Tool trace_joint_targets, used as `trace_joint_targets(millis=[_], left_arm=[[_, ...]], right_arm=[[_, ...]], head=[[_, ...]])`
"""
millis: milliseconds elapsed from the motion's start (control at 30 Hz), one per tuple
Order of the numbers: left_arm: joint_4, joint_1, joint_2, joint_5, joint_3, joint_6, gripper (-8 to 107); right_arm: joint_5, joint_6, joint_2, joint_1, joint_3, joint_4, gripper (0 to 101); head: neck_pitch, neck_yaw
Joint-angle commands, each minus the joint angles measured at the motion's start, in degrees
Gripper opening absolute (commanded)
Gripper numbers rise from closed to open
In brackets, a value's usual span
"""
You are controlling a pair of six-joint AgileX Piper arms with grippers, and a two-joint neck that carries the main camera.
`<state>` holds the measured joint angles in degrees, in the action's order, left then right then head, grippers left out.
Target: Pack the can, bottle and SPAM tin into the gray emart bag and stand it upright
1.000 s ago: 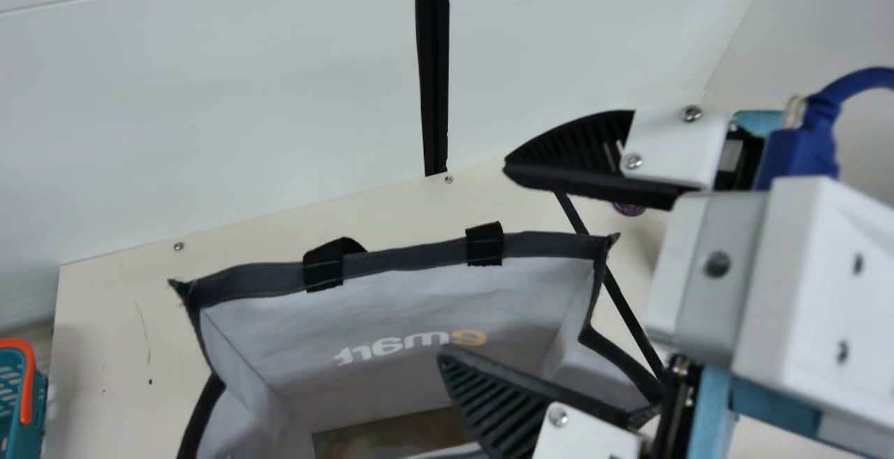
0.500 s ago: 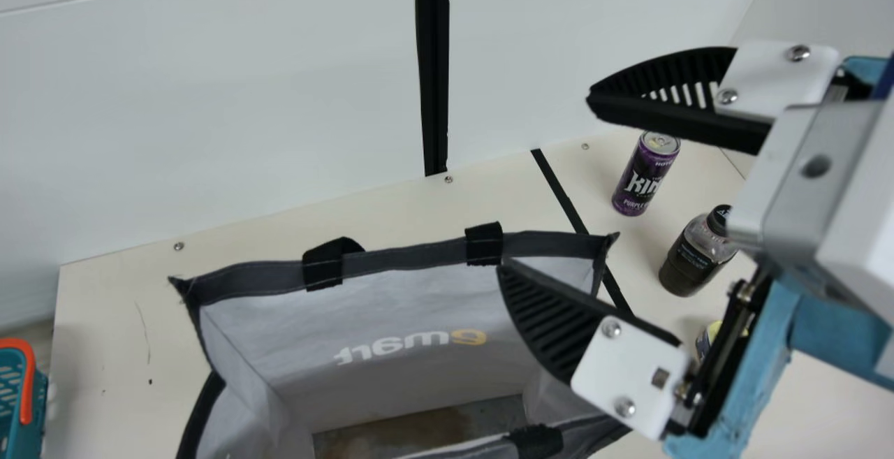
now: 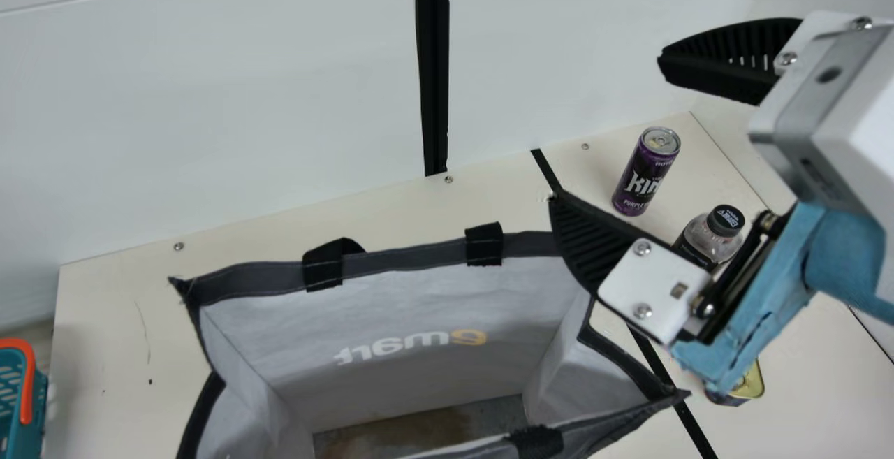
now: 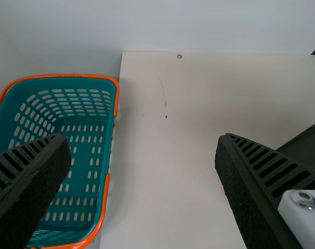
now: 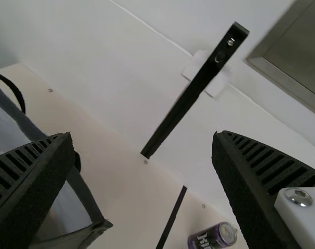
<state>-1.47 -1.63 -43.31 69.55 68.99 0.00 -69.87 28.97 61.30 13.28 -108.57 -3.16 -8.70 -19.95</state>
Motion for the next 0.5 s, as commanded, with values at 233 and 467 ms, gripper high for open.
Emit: trace_joint_targets(millis=[233, 467], left_arm=[[0.0, 0.0, 0.0, 0.0, 0.0, 0.0, 90], [0.0, 0.0, 0.0, 0.0, 0.0, 0.0, 90]], right_arm=[[-0.03, -0.03, -0.06, -8.16, 1.69, -1.22, 95], [-0.03, 0.76, -0.09, -14.34, 3.83, -2.72, 95]], head=[[-1.3, -0.05], [-1.3, -0.05]])
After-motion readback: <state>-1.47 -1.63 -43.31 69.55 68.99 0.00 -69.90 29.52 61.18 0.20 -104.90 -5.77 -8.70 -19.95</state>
